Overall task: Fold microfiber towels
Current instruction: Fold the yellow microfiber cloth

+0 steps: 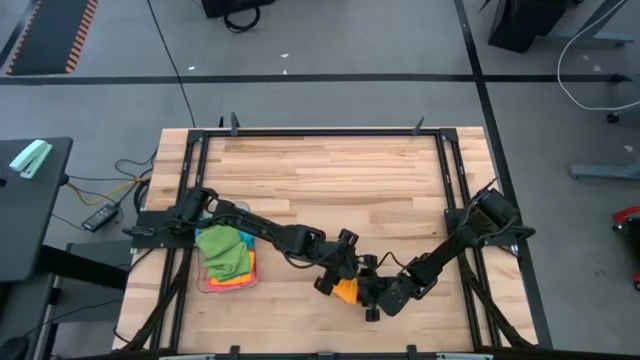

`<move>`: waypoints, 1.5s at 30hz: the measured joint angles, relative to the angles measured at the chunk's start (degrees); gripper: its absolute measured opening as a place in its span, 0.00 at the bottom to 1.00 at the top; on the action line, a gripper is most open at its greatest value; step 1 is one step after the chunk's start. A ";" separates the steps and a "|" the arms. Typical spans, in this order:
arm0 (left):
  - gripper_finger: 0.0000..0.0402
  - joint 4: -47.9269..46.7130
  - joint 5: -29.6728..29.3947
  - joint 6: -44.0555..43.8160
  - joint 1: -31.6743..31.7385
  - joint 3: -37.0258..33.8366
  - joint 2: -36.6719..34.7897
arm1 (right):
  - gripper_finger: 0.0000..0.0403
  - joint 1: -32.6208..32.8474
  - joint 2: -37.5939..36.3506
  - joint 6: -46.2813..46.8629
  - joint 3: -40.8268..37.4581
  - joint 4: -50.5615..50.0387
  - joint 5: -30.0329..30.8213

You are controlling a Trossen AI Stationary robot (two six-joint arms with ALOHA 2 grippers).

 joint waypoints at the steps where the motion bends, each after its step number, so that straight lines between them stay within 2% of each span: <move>1: 0.61 0.04 0.01 -0.04 0.00 0.00 0.00 | 0.47 0.00 0.00 -0.42 0.00 -0.04 0.01; 4: 0.65 -0.15 0.09 -0.68 -0.10 0.00 0.01 | 0.47 0.00 0.00 -1.07 0.21 -0.23 0.41; 8: 0.65 -0.34 0.23 -1.66 -0.13 0.00 0.02 | 0.47 -0.02 0.00 -1.66 1.13 -1.25 0.51; 12: 0.62 -0.73 0.23 -1.69 -0.66 0.00 0.04 | 0.47 -0.02 -0.47 -1.68 2.38 -5.27 0.70; 23: 0.52 -0.95 0.46 -0.18 -2.47 0.00 0.04 | 0.46 -0.04 -7.59 2.38 3.43 -19.05 2.79; 33: 0.43 -0.65 0.61 1.29 -2.47 0.00 0.07 | 0.46 0.66 -8.37 5.86 3.39 -26.27 2.45; 45: 0.36 2.33 0.69 5.36 -2.47 -0.02 0.09 | 0.46 4.36 -8.37 14.31 3.34 -35.94 11.79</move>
